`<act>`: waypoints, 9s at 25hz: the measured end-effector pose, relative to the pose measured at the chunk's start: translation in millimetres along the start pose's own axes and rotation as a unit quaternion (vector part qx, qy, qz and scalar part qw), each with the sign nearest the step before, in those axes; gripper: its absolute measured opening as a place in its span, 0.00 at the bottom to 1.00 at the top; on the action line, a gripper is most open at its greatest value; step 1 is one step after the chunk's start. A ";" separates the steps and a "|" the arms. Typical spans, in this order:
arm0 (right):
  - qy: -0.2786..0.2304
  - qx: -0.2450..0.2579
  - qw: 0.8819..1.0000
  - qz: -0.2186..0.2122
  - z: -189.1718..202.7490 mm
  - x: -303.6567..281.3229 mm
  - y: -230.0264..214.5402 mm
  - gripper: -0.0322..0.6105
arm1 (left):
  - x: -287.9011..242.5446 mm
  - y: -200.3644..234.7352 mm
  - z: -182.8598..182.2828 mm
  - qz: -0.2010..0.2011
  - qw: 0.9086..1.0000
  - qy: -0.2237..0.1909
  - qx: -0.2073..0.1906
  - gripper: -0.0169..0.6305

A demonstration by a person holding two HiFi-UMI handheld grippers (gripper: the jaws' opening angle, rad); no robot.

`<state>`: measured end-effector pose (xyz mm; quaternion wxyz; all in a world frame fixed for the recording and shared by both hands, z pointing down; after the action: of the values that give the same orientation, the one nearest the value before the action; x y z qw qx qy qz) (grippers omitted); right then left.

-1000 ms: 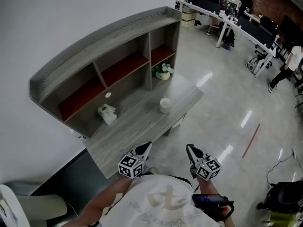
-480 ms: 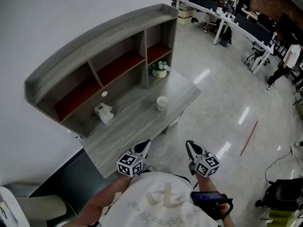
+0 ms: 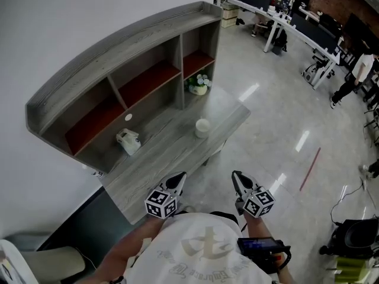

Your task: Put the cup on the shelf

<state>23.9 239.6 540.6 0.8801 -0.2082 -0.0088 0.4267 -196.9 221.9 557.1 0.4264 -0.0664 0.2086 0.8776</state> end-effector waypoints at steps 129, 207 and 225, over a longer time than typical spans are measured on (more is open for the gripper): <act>0.190 -0.003 0.963 -0.190 -99.8 -246.3 -353.1 0.05 | -378.0 132.2 37.9 -0.310 0.931 0.180 0.073 0.78; 0.198 0.019 0.914 -0.353 -139.1 -310.8 -323.0 0.05 | -340.8 83.8 -95.2 -0.359 0.922 0.060 0.130 0.69; 0.209 0.044 0.869 -0.446 -137.5 -330.1 -250.4 0.05 | -257.0 81.3 -157.1 -0.418 0.898 -0.006 0.139 0.69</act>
<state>27.7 -196.3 562.2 0.9662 -0.2279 0.1020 -0.0643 -108.4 -74.4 515.9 0.7604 -0.0828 0.2787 0.5808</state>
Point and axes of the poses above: the fingertips, and each gripper's own axes: x backward along the fingers, y to its left, z out of its underside, the point moved 3 cm from there along x, backward along the fingers, and after that the axes turned 6 degrees about -z, right-handed, at the moved point
